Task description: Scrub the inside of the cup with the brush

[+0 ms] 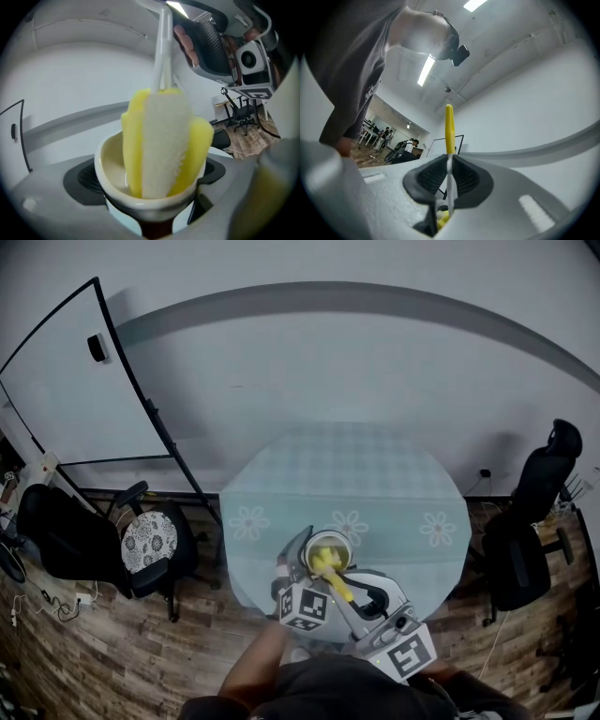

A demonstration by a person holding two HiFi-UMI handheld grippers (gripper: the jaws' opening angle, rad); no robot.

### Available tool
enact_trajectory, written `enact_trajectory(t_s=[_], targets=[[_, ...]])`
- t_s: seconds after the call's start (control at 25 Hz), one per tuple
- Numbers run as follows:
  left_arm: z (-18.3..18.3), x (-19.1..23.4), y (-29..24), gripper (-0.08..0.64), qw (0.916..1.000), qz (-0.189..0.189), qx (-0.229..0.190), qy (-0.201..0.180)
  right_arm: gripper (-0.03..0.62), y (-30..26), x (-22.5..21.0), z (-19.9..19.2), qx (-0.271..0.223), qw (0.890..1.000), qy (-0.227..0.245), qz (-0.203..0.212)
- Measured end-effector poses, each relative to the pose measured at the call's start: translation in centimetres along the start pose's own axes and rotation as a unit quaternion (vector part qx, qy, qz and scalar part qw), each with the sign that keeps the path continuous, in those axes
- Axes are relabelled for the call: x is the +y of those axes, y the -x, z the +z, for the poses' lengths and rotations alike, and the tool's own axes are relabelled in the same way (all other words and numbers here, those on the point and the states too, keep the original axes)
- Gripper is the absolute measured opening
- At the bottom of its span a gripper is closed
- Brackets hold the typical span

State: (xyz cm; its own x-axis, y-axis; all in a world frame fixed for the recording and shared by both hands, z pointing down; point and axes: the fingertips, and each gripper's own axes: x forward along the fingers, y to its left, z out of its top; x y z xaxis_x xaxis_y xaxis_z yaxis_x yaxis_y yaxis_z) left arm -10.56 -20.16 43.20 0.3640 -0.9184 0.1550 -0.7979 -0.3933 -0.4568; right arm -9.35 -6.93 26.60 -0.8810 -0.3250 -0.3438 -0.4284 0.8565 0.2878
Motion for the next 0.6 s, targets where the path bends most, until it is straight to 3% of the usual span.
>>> enact_trajectory(t_s=[0.6], targets=[[-0.1, -0.6, 0.4, 0.572, 1.0000, 0.004, 0.003, 0.007, 0.037, 0.7, -2.4, 1.0, -0.011, 1.000, 0.003, -0.029]])
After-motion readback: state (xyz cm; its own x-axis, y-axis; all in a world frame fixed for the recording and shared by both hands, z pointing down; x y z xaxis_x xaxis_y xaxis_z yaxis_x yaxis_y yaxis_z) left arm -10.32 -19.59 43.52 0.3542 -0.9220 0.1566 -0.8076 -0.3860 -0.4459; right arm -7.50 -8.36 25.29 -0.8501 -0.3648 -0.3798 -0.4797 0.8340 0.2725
